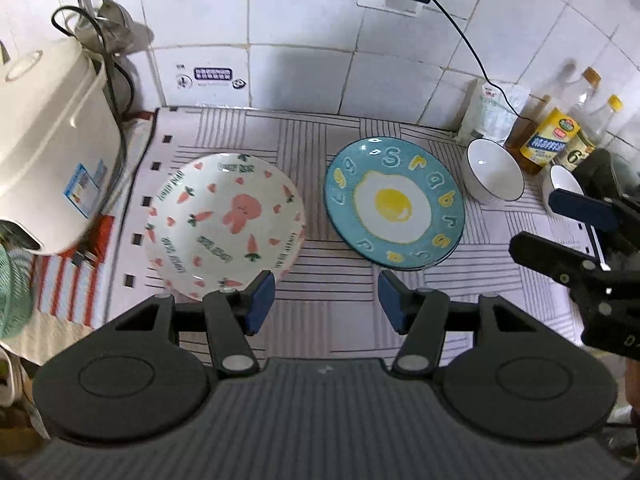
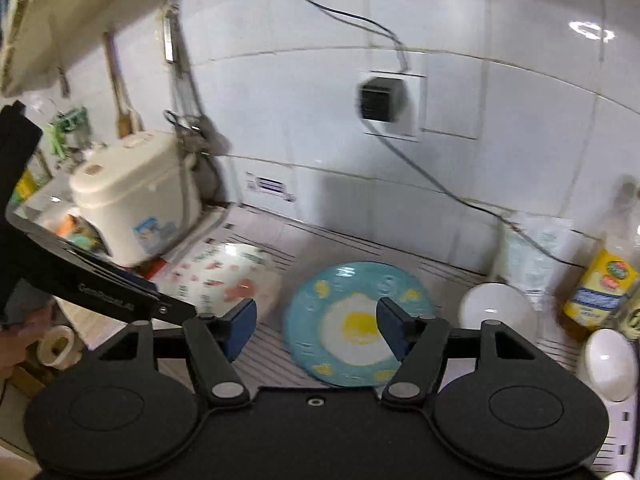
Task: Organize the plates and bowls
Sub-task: 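Open both grippers and move them to the pink bunny plate, then grasp the pink bunny plate rim with both grippers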
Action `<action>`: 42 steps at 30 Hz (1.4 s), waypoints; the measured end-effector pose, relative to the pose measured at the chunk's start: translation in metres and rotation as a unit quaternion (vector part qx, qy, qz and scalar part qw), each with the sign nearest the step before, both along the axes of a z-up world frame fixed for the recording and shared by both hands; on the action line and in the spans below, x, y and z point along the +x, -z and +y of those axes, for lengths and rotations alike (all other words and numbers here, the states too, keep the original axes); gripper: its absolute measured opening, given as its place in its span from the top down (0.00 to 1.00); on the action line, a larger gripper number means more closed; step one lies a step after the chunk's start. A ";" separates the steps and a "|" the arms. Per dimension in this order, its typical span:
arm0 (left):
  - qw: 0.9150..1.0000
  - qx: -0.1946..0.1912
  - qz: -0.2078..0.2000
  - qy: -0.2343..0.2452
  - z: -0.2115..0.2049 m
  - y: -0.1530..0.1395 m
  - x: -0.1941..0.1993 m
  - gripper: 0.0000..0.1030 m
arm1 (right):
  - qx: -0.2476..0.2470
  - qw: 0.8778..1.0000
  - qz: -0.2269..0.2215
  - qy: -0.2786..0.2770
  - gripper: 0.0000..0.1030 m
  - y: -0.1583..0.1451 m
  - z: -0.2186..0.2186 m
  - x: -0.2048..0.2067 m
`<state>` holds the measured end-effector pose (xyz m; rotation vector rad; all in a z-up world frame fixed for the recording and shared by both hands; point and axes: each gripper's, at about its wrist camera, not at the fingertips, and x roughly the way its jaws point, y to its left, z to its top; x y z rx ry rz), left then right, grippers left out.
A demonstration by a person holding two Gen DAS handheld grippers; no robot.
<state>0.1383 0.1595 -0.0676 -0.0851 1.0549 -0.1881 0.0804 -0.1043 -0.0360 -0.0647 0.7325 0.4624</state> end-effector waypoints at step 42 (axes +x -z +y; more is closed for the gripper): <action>0.998 0.039 0.020 0.037 0.152 0.173 0.115 0.52 | 0.141 0.973 0.118 0.136 0.51 0.183 0.098 0.063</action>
